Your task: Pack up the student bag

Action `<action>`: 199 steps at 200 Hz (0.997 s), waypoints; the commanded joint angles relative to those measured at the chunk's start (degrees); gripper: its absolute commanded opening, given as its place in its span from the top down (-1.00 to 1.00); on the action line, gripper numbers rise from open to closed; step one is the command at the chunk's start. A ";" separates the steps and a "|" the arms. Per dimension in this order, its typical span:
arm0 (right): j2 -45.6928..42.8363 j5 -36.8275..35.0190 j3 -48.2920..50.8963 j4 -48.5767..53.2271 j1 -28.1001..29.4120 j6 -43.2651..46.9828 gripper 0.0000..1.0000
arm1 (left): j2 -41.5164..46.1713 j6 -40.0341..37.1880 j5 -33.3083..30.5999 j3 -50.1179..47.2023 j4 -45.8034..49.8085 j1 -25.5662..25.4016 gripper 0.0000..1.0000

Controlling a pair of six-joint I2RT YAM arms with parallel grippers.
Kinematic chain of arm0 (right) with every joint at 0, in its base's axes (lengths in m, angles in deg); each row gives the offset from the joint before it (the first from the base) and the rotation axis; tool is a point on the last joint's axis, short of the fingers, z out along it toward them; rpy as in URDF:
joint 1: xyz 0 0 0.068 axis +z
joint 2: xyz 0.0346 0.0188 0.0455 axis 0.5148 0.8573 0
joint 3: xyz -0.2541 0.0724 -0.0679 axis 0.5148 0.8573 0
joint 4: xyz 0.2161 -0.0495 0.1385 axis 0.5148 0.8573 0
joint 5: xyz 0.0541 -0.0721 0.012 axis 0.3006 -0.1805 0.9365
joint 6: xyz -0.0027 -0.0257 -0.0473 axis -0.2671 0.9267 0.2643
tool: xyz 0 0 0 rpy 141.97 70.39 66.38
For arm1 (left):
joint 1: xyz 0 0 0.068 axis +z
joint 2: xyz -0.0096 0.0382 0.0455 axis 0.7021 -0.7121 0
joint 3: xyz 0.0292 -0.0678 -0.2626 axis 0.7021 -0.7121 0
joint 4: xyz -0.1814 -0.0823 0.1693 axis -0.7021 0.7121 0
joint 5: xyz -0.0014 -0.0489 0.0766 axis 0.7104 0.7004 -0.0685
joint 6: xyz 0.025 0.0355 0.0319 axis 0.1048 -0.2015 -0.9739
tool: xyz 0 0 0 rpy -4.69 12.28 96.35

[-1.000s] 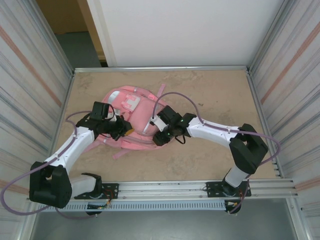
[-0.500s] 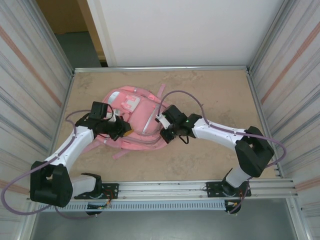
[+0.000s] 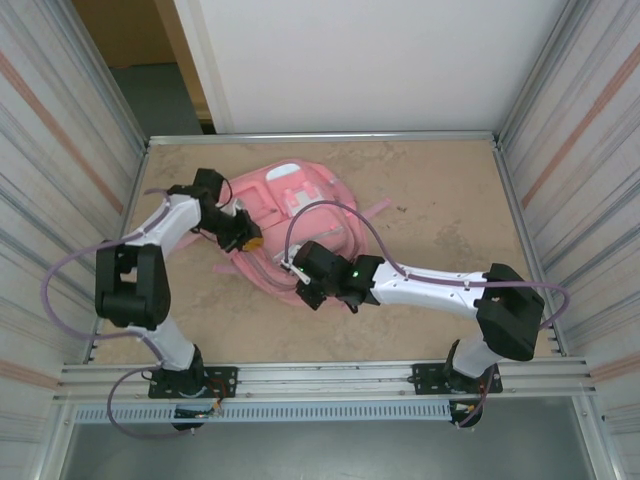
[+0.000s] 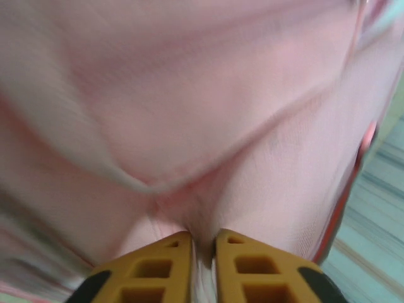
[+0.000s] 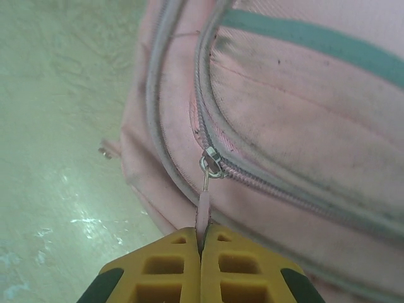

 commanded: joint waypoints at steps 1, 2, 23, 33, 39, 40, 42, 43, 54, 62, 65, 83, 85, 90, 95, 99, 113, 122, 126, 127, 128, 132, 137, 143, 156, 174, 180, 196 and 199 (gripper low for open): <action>0.56 5.28 -2.63 4.56 2.10 -1.91 1.00 | 1.87 -0.50 -8.52 2.75 -6.40 -0.49 0.56; 0.62 5.21 -2.78 4.58 2.08 -1.90 1.00 | 2.17 -0.33 -8.90 2.68 -6.47 -0.57 0.56; 2.06 4.64 -3.05 3.82 2.07 -2.43 1.00 | 9.33 2.57 -13.09 -1.81 -7.16 -1.17 0.48; 2.47 5.54 -2.94 3.22 2.07 -2.48 1.00 | 13.39 3.92 -13.86 -4.56 -7.24 -1.21 0.41; 2.65 5.91 -3.01 3.20 2.07 -2.42 1.00 | 15.86 5.05 -14.17 -6.71 -7.24 -1.46 0.36; 2.72 5.96 -3.02 3.24 2.07 -2.46 1.00 | 16.24 5.31 -14.23 -7.06 -7.28 -1.54 0.36; 2.77 6.02 -3.02 3.31 2.07 -2.50 1.00 | 17.09 5.83 -14.20 -7.70 -7.36 -1.57 0.35; 2.78 6.06 -3.02 3.34 2.07 -2.50 1.00 | 17.51 6.04 -14.24 -8.08 -7.44 -1.68 0.35; 2.74 6.18 -2.46 2.88 2.04 -3.18 1.00 | 21.51 9.02 -14.36 -12.14 -8.66 -3.43 0.31; 2.70 6.71 -1.33 1.70 1.98 -3.85 1.00 | 24.03 11.39 -14.47 -15.06 -9.97 -5.32 0.30; 2.70 6.98 -0.93 1.26 1.92 -4.17 1.00 | 24.79 12.34 -14.50 -16.13 -10.46 -6.00 0.30; 3.51 9.35 0.15 0.05 1.63 -6.11 1.00 | 28.48 18.07 -16.36 -22.03 -13.03 -10.21 0.30; 3.61 9.42 0.15 0.21 1.50 -6.26 1.00 | 28.76 18.60 -16.65 -22.58 -13.28 -10.55 0.30; 3.87 9.53 0.17 0.48 1.55 -6.60 1.00 | 29.29 19.69 -17.16 -23.82 -14.05 -11.65 0.29; 4.02 9.57 0.21 0.71 1.59 -7.00 1.00 | 29.64 20.67 -17.62 -24.93 -14.73 -12.53 0.29; 4.14 9.53 0.54 0.61 1.62 -7.28 1.00 | 29.79 21.41 -18.02 -25.55 -15.16 -13.17 0.29; 4.46 9.98 2.12 -0.90 1.72 -8.48 1.00 | 29.36 22.67 -18.94 -26.96 -16.58 -15.40 0.29; 4.92 10.68 2.60 -1.67 1.54 -9.08 1.00 | 28.54 22.90 -19.12 -27.01 -16.87 -16.13 0.29; 5.17 10.90 2.60 -1.76 1.61 -9.26 1.00 | 28.20 23.04 -18.96 -26.94 -16.95 -16.33 0.28; 5.25 10.92 2.56 -1.70 1.57 -9.26 1.00 | 28.08 23.05 -18.95 -26.89 -16.97 -16.35 0.28; 5.30 10.97 2.54 -1.67 1.56 -9.27 1.00 | 27.97 23.14 -18.90 -26.86 -17.03 -16.41 0.29; 5.56 10.94 2.39 -1.54 1.58 -9.36 1.00 | 27.40 23.43 -18.69 -26.76 -17.33 -16.54 0.28; 5.86 10.87 2.28 -1.30 1.54 -9.57 1.00 | 26.87 23.82 -18.12 -26.67 -18.00 -16.55 0.28; 6.03 10.68 2.16 -1.11 1.57 -9.86 1.00 | 26.23 24.16 -17.22 -26.61 -19.32 -16.74 0.28; 6.02 10.61 2.69 -2.16 1.58 -10.71 1.00 | 24.65 24.33 -16.13 -25.84 -20.29 -17.61 0.27; 6.12 11.42 2.34 -2.77 1.45 -11.21 1.00 | 22.93 23.53 -16.95 -24.57 -19.91 -19.45 0.27; 6.04 11.45 1.96 -2.32 1.54 -11.21 1.00 | 22.48 23.71 -17.24 -24.54 -19.99 -19.99 0.28; 5.27 11.42 1.85 -2.11 1.56 -11.68 1.00 | 21.10 24.45 -17.34 -25.31 -21.39 -20.92 0.30; 5.13 11.46 1.90 -2.32 1.55 -11.79 1.00 | 20.82 24.46 -17.20 -25.42 -21.60 -21.02 0.30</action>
